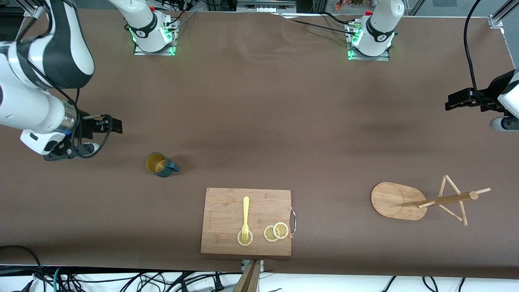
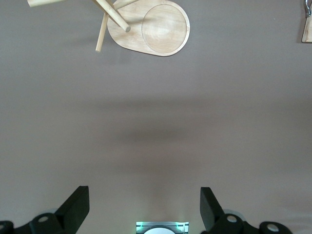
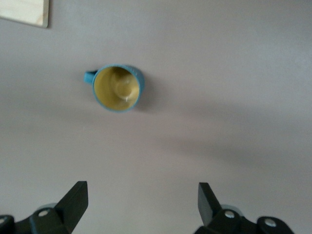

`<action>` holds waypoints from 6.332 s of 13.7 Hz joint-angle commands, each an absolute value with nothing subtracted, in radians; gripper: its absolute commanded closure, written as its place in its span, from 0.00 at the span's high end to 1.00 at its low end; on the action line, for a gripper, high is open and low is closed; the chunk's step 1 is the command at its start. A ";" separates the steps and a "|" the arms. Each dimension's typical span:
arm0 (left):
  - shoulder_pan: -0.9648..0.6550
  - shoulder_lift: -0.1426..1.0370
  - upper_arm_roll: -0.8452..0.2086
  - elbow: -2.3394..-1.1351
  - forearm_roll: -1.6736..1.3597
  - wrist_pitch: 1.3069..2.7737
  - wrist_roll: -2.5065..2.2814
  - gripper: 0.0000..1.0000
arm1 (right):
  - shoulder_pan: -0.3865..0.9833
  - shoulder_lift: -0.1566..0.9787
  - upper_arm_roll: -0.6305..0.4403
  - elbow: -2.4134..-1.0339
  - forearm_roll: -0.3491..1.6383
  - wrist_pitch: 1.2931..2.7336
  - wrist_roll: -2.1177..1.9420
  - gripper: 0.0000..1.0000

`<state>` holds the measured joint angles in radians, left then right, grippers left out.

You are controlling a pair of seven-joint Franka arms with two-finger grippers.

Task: Pass cup and hang on rack
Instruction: 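Move the right gripper down to the teal mug, then close the right gripper on the teal mug's rim, then carry the mug toward the table middle with the right gripper, then release the mug with the right gripper while the left gripper approaches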

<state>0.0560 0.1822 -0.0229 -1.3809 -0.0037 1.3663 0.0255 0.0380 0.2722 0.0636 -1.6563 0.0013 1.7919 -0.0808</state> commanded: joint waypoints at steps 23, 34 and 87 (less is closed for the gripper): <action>0.060 0.193 -0.032 -1.359 0.012 1.364 0.018 1.00 | 0.084 0.601 0.071 -1.664 0.015 2.143 0.075 0.42; 0.061 0.193 -0.032 -1.359 0.012 1.364 0.018 1.00 | 0.083 0.615 0.071 -1.677 0.017 2.161 0.078 0.20; 0.066 0.104 -0.275 -1.967 -0.260 1.768 1.122 1.00 | 0.362 0.394 0.045 -1.255 0.121 1.630 0.459 1.00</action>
<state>0.0334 0.1785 -0.2714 -1.8165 -0.1962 1.6452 1.0067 0.4214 0.4717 0.0553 -1.1978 0.0893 1.6964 0.5525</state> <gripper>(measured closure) 0.000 0.000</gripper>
